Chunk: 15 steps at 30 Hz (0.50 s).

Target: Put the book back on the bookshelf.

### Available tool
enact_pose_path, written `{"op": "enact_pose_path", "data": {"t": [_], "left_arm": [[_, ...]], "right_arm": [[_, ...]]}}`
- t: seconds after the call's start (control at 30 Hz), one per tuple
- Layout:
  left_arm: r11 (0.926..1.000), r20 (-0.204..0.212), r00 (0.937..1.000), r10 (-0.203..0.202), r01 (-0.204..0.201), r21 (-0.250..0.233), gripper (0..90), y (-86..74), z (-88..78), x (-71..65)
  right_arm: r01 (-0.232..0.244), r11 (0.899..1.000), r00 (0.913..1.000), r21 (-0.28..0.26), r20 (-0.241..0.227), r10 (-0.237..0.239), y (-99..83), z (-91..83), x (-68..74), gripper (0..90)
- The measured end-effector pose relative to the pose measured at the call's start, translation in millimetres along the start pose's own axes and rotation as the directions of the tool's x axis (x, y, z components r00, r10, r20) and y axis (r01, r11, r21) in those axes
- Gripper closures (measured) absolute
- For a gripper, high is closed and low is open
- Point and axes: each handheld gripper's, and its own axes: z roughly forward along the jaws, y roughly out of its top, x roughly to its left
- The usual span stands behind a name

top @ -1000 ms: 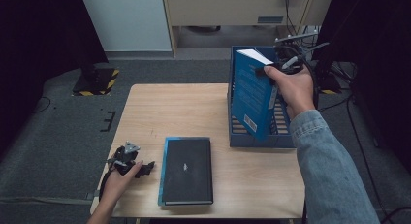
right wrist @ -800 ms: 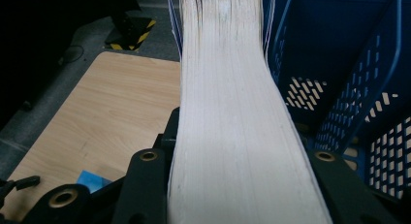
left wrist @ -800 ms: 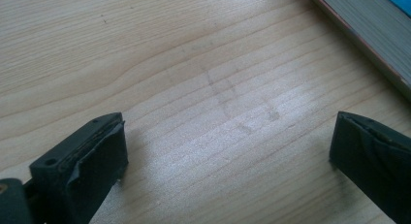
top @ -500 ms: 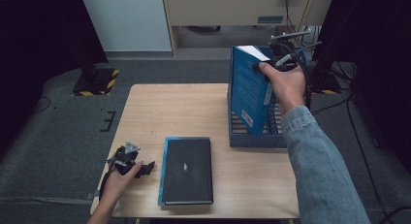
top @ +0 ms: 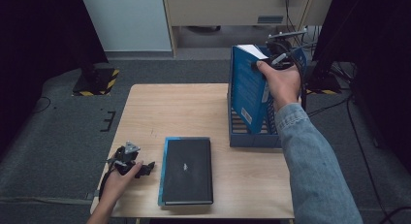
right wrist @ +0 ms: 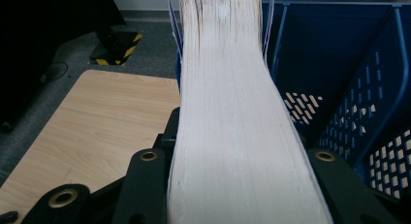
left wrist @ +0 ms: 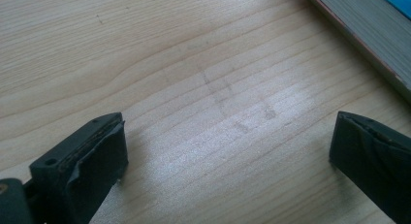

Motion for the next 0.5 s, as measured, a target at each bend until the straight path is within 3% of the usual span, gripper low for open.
{"op": "enact_pose_path", "data": {"t": [0.5], "left_arm": [[1.0, 0.002, 1.0, 0.003, -0.003, -0.002, 0.0, -0.3, -0.1, 0.0]], "right_arm": [[-0.022, 0.999, 0.9995, -0.035, 0.024, 0.022, 1.6, 18.1, 4.7, 59.9]]}}
